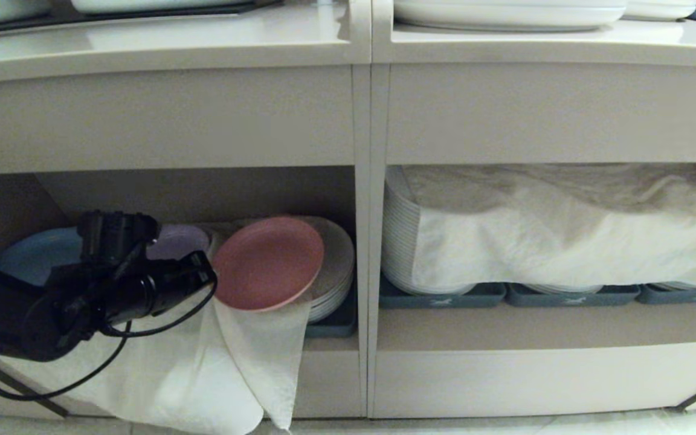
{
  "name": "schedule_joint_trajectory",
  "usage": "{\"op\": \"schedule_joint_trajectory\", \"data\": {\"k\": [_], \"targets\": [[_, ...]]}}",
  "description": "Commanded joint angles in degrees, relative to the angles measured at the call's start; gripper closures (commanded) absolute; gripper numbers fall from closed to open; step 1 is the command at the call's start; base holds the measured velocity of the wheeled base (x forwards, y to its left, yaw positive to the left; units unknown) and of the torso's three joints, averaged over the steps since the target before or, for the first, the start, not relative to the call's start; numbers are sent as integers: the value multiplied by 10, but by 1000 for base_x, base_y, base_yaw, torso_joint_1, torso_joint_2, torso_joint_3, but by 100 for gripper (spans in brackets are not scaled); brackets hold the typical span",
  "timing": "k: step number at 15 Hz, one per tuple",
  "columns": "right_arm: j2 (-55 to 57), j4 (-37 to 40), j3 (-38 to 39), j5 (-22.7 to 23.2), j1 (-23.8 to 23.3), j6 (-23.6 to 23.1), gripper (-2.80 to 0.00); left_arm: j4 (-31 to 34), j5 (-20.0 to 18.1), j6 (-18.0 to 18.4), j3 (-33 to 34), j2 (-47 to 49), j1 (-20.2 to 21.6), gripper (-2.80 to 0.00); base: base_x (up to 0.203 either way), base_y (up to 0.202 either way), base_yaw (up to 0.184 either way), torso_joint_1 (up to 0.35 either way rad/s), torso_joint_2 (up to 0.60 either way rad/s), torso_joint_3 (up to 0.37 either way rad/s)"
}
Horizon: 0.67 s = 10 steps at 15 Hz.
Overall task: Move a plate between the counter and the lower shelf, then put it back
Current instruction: Pick up the plate in the cupboard
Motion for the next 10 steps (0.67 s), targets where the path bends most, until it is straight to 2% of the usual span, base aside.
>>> {"op": "schedule_joint_trajectory", "data": {"k": [1, 4, 10], "targets": [[0, 0, 0, 0, 0, 0, 0, -4, -1, -2, -1, 9, 0, 0, 0, 0, 0, 0, 0, 0], [0, 0, 0, 0, 0, 0, 0, -4, -3, -4, -3, 20, -3, 0, 0, 0, 0, 0, 0, 0], [0, 0, 0, 0, 0, 0, 0, -4, -3, -15, -50, 60, -4, 0, 0, 0, 0, 0, 0, 0]]}}
